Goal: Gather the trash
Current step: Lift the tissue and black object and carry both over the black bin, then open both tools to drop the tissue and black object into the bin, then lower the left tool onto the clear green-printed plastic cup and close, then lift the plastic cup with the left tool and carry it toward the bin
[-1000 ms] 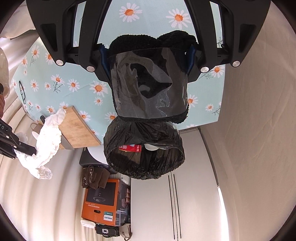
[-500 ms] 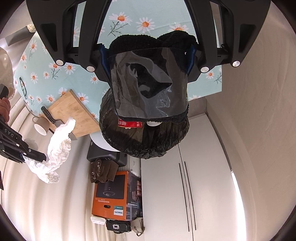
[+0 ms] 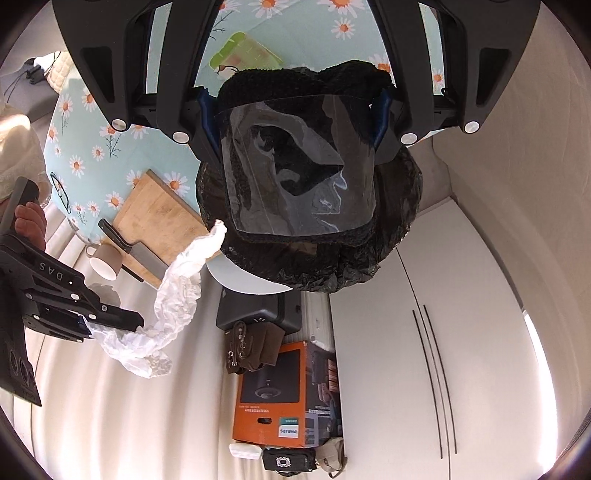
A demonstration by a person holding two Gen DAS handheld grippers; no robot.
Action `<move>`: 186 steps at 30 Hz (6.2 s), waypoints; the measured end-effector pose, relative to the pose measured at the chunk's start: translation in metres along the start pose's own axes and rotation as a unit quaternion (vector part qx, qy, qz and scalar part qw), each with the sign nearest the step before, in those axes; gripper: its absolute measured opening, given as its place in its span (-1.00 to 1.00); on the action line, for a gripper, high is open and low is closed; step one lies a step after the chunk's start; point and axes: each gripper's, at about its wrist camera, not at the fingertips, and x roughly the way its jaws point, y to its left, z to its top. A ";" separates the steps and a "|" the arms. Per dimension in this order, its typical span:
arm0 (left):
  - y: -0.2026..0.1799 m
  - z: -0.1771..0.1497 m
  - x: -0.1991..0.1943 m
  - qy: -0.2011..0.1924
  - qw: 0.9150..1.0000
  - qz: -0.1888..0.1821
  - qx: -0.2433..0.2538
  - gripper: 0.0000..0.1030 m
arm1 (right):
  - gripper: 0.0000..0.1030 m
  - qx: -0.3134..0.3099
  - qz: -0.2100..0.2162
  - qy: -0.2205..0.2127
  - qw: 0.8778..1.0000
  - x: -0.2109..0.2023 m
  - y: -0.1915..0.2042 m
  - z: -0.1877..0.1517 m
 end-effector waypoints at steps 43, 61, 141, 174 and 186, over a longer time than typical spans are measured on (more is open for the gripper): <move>0.042 -0.007 0.050 -0.028 0.998 -0.056 0.014 0.88 | 0.68 0.007 0.058 0.022 0.998 0.074 0.048 0.008; 0.005 -0.065 -0.009 -0.003 0.998 0.001 -0.062 0.88 | 0.69 0.010 0.105 0.013 0.994 0.004 0.033 -0.020; -0.051 -0.179 -0.047 0.042 0.975 0.112 -0.185 -0.96 | 0.69 -0.025 0.192 0.083 0.978 -0.044 0.036 -0.140; 0.018 -0.137 -0.111 -0.109 0.990 -0.052 -0.067 -0.96 | 0.69 0.029 0.203 0.083 0.975 -0.082 0.168 -0.133; 0.049 -0.166 -0.120 -0.085 0.994 -0.048 -0.049 -0.96 | 0.69 0.015 0.226 0.144 0.963 -0.047 0.241 -0.153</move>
